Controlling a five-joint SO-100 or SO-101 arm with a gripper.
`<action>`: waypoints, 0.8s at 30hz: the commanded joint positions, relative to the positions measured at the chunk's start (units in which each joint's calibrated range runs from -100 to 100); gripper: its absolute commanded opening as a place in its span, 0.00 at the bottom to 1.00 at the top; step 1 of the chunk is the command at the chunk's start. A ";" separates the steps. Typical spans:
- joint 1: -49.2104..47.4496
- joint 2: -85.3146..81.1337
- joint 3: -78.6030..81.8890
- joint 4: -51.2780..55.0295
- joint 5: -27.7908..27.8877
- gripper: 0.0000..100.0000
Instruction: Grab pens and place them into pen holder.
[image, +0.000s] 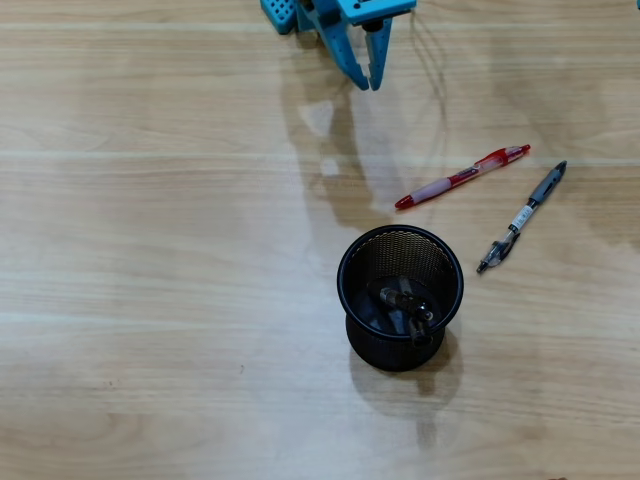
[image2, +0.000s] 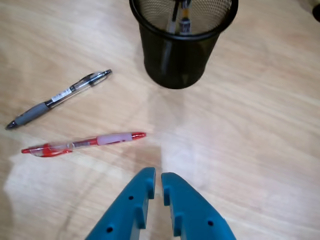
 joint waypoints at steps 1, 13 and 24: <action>-0.92 -5.25 4.64 -0.48 -0.01 0.02; -11.45 -1.64 8.16 -0.56 -3.05 0.02; -18.62 13.39 1.13 -9.77 -3.46 0.02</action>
